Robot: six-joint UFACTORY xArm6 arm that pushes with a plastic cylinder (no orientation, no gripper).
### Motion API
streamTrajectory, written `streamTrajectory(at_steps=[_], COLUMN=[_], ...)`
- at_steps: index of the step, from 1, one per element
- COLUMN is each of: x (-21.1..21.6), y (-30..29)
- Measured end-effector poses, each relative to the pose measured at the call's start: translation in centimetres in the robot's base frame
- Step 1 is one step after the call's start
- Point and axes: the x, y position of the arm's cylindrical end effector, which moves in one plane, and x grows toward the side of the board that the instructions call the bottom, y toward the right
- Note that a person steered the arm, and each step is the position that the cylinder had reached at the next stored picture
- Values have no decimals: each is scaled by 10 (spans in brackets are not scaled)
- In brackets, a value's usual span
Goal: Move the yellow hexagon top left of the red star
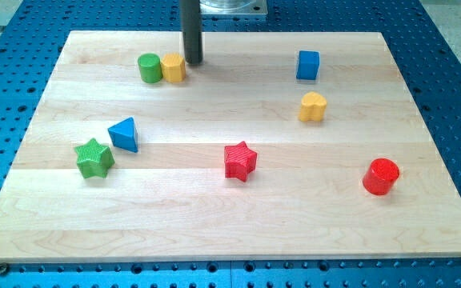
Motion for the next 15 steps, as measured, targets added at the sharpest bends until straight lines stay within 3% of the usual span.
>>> streamTrajectory(at_steps=[3,4,6,7,8,9,10,11,12,14,15], x=[47,67,89,52,72,108,132,133,123,66,78], y=[-15,-43,56,22,-37,-59,-19,9,-21,12,57])
